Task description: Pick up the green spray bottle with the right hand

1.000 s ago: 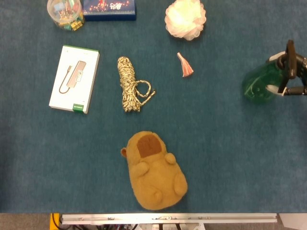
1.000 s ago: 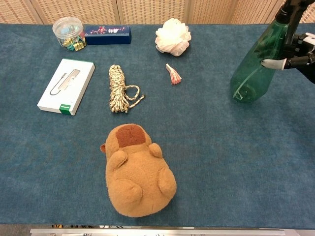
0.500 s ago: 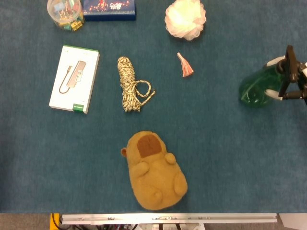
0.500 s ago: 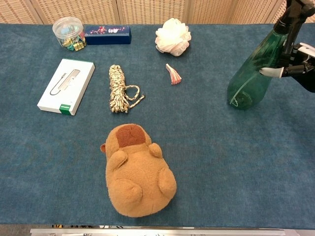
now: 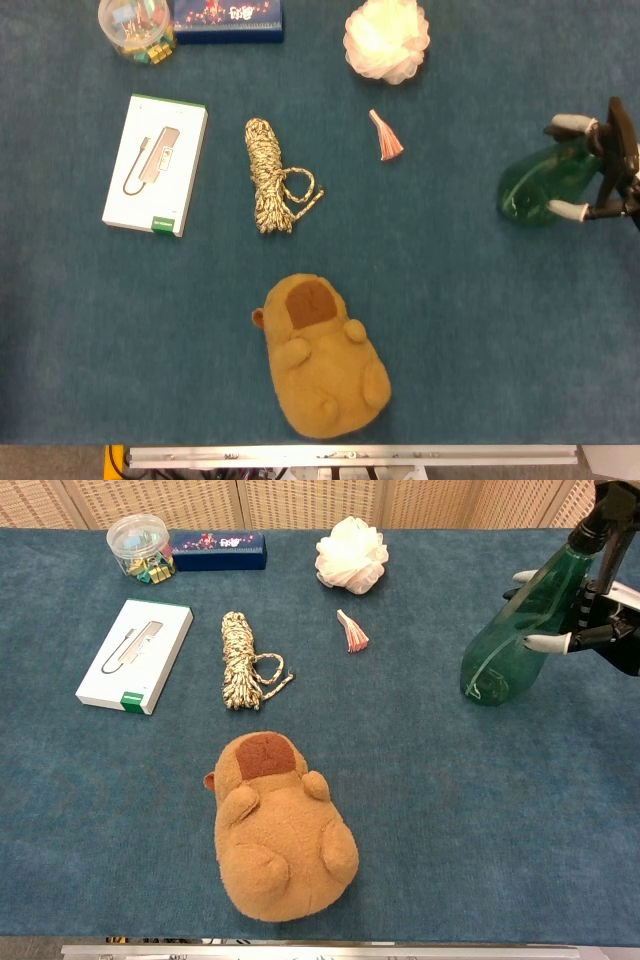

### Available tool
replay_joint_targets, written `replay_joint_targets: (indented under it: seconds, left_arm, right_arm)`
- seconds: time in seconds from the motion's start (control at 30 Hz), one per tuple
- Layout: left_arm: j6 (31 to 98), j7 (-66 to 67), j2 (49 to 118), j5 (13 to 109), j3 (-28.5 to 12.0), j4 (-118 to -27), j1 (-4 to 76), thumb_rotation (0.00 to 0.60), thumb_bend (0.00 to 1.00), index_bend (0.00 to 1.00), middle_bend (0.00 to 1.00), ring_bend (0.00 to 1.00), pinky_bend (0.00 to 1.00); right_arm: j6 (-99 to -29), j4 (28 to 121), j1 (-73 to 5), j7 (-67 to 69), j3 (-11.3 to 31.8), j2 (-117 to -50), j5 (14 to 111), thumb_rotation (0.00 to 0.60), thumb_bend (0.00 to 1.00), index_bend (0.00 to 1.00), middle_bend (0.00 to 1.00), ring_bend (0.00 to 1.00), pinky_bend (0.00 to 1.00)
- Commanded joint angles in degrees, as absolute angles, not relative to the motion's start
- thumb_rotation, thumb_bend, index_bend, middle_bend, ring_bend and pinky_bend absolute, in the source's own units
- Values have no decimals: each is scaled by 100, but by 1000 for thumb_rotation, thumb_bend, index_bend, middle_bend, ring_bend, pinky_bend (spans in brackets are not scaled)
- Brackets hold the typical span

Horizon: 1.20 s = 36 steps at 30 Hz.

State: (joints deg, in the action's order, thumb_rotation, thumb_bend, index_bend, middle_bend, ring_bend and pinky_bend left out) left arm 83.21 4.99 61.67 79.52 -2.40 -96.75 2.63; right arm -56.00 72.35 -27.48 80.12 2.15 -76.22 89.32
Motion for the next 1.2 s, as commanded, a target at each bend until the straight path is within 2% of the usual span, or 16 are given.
replay_joint_targets:
  seconds: [0.03, 0.2, 0.4, 0.6, 0.87, 1.03, 1.2]
  left_arm:
    - [8320, 501, 6167, 7952, -239, -9678, 263, 600, 82, 294, 386, 295, 389]
    - [8319, 504, 6168, 7954, -237, -9676, 263, 600, 81, 294, 387, 295, 389]
    - [8322, 499, 6167, 7952, -239, -9673, 262, 600, 82, 294, 387, 295, 389]
    - [8306, 516, 6174, 7952, -233, -9670, 268, 600, 81, 294, 386, 295, 389]
    - [8273, 538, 6177, 7942, -230, -9682, 284, 600, 81, 294, 387, 295, 389]
    - [8252, 538, 6176, 7943, -234, -9678, 301, 600, 81, 294, 386, 295, 389]
    - [8212, 527, 6185, 7926, -238, -9651, 321, 600, 81, 294, 386, 295, 389]
  right_arm:
    - [-5722, 7132, -2777, 8152, 123, -7611, 9077, 600, 0, 60, 105, 66, 134]
    - [-5897, 7040, -2787, 8257, 44, -7599, 9181, 600, 0, 3, 57, 27, 118]
    - [-6152, 7022, -2740, 8209, 8, -7524, 9213, 600, 0, 0, 17, 0, 104]
    - [-6531, 7347, -2506, 7451, 40, -7212, 9051, 600, 0, 0, 3, 0, 96]
    - [-6752, 8788, -1966, 5066, 3, -6202, 8346, 600, 0, 0, 3, 0, 90]
    - [-7544, 9459, -1400, 2752, 38, -5928, 7745, 600, 0, 0, 23, 0, 90]
    - [-8596, 9838, -882, -72, 141, -6222, 6884, 600, 0, 147, 115, 0, 90]
